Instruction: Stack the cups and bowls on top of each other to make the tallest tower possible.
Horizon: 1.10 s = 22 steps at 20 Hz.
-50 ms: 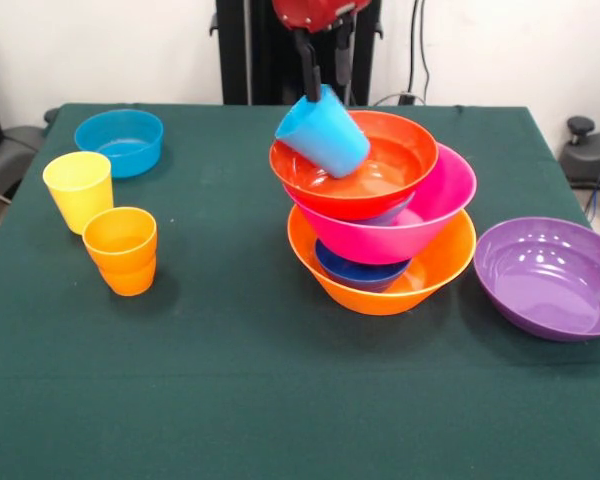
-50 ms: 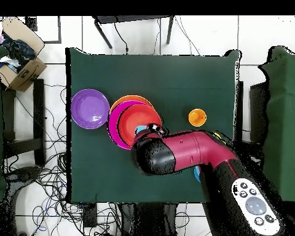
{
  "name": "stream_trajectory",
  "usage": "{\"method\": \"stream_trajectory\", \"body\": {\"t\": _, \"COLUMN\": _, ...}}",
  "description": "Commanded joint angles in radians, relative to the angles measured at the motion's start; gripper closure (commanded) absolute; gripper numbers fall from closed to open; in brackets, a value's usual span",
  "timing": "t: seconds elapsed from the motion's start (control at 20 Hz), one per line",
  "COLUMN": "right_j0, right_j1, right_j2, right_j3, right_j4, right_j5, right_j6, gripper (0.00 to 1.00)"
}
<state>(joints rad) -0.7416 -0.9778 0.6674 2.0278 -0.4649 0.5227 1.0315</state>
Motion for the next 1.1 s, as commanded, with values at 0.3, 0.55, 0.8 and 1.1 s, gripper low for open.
{"method": "stream_trajectory", "body": {"t": 0.3, "right_j0": 0.020, "right_j1": -0.040, "right_j2": -0.034, "right_j3": 0.078, "right_j4": -0.001, "right_j5": 0.077, "right_j6": 0.080, "gripper": 0.00}}
{"method": "stream_trajectory", "body": {"t": 0.55, "right_j0": 0.026, "right_j1": -0.042, "right_j2": -0.037, "right_j3": 0.088, "right_j4": -0.001, "right_j5": 0.065, "right_j6": 0.094, "gripper": 0.00}}
{"method": "stream_trajectory", "body": {"t": 0.8, "right_j0": 0.031, "right_j1": -0.049, "right_j2": -0.036, "right_j3": 0.090, "right_j4": 0.006, "right_j5": 0.073, "right_j6": 0.098, "gripper": 0.00}}
{"method": "stream_trajectory", "body": {"t": 1.1, "right_j0": 0.034, "right_j1": -0.046, "right_j2": -0.036, "right_j3": 0.089, "right_j4": 0.015, "right_j5": 0.083, "right_j6": 0.099, "gripper": 0.00}}
